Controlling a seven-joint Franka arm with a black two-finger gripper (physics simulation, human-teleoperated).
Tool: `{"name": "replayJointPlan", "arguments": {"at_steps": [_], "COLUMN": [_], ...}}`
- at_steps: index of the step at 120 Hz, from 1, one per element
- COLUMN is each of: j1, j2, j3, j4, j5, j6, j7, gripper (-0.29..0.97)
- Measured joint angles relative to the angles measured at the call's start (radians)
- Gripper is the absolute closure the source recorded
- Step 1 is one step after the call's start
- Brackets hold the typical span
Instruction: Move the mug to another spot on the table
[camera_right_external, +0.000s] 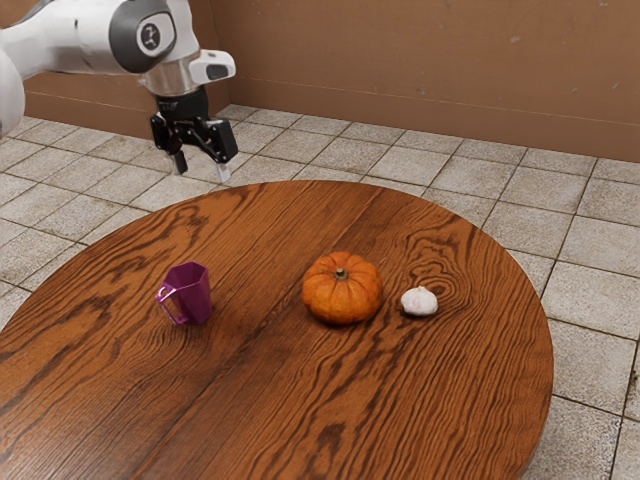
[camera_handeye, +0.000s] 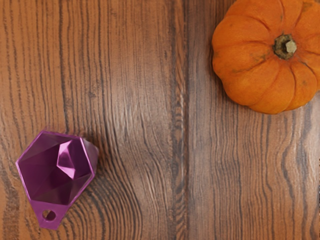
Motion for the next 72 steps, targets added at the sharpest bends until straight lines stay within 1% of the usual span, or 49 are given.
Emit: {"name": "replayJointPlan", "arguments": {"at_steps": [22,33,45,60,64,72], "j1": [-0.003,0.002,0.0,0.046,0.064,0.101], "j2": [-0.006,-0.111,-0.182,-0.201,-0.195,-0.19], "j3": [-0.003,-0.001,0.039,0.064,0.068,0.073], "j4": [-0.006,-0.181,-0.297,-0.339,-0.343,-0.387], "j5": [-0.003,0.025,0.073,0.141,0.149,0.144], "j6": [0.046,0.111,0.151,0.177,0.188,0.23], "j7": [0.013,0.022,0.029,0.052,0.067,0.099], "gripper": [0.0,0.0,0.0,0.0,0.0,0.0]}}
